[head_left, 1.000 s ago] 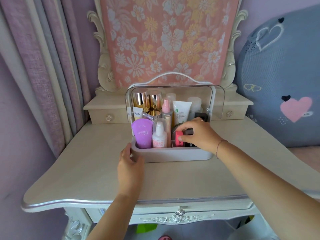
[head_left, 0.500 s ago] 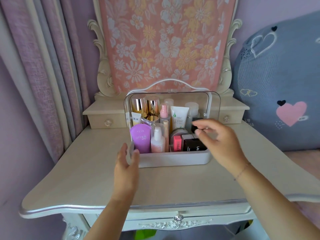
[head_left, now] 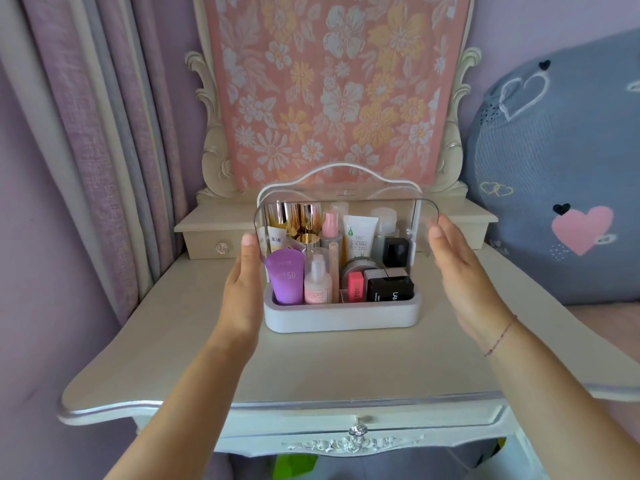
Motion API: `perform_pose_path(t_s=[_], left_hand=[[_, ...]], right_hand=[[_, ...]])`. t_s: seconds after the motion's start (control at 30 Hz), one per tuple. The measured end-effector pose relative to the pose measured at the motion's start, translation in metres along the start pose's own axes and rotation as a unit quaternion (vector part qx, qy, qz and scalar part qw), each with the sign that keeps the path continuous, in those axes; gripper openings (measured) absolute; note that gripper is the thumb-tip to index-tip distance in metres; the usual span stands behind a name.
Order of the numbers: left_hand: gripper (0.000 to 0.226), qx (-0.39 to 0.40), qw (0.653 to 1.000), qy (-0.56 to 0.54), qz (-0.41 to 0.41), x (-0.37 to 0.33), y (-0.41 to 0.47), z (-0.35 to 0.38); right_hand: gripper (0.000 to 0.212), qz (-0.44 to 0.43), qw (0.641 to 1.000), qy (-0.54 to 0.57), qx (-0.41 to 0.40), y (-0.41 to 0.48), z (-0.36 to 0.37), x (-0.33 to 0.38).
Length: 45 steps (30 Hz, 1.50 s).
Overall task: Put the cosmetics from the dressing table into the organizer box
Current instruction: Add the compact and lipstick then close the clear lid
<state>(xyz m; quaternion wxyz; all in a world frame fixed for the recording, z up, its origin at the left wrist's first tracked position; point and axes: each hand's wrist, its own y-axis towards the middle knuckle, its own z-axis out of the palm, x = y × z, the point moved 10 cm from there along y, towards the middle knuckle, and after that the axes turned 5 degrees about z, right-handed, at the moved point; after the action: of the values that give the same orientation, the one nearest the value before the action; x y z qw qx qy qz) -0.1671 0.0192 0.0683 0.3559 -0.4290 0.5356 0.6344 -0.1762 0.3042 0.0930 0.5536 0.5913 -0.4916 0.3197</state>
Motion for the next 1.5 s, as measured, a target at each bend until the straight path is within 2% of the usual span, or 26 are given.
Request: perform_pose_path(t_s=[0.07, 0.1, 0.17, 0.23, 0.3, 0.43, 0.53, 0.7, 0.87, 1.0, 1.13, 1.33, 1.5], left_hand=[[0.041, -0.010, 1.000, 0.006, -0.019, 0.008, -0.009, -0.004], [0.041, -0.015, 0.999, 0.008, -0.033, 0.017, -0.013, -0.006], [0.054, -0.026, 0.998, 0.002, -0.049, 0.033, -0.022, -0.008], [0.075, -0.043, 0.998, 0.009, -0.046, 0.046, -0.026, -0.010], [0.079, -0.063, 0.996, 0.041, -0.055, 0.057, -0.026, -0.014], [0.047, -0.055, 0.994, 0.090, -0.033, 0.066, -0.022, -0.010], [0.039, -0.035, 0.992, 0.117, -0.019, 0.073, -0.019, -0.010], [0.042, 0.003, 0.990, 0.138, -0.029, 0.088, -0.017, -0.008], [0.044, 0.003, 0.981, 0.189, -0.044, 0.097, -0.011, -0.014], [0.050, 0.011, 0.983, 0.175, -0.049, 0.102, -0.008, -0.014], [0.052, 0.017, 0.987, 0.158, -0.034, 0.101, -0.008, -0.014], [0.047, 0.018, 0.988, 0.150, -0.018, 0.099, -0.004, -0.022], [0.051, 0.024, 0.988, 0.155, -0.004, 0.100, 0.005, -0.050]], right_hand=[[0.027, 0.012, 1.000, 0.019, 0.002, -0.012, -0.002, -0.013], [0.036, 0.022, 0.999, 0.027, 0.004, -0.018, -0.002, -0.023], [0.068, 0.052, 0.998, 0.026, 0.005, -0.029, 0.000, -0.045], [0.075, 0.065, 0.998, 0.014, 0.011, -0.036, 0.004, -0.061], [0.071, 0.073, 0.997, 0.017, 0.017, -0.037, 0.009, -0.073], [0.055, 0.092, 0.994, 0.051, 0.014, -0.035, 0.017, -0.094], [0.053, 0.092, 0.995, 0.039, -0.007, -0.032, 0.019, -0.106], [0.050, 0.092, 0.995, 0.022, -0.028, -0.025, 0.019, -0.119], [0.049, 0.107, 0.994, 0.001, -0.019, -0.018, 0.017, -0.125], [0.056, 0.109, 0.993, -0.028, 0.027, -0.011, 0.021, -0.120], [0.044, 0.097, 0.994, -0.033, 0.030, -0.010, 0.018, -0.115], [0.050, 0.091, 0.995, -0.029, 0.025, -0.011, 0.026, -0.107], [0.054, 0.089, 0.995, -0.023, 0.043, -0.011, 0.055, -0.104]])
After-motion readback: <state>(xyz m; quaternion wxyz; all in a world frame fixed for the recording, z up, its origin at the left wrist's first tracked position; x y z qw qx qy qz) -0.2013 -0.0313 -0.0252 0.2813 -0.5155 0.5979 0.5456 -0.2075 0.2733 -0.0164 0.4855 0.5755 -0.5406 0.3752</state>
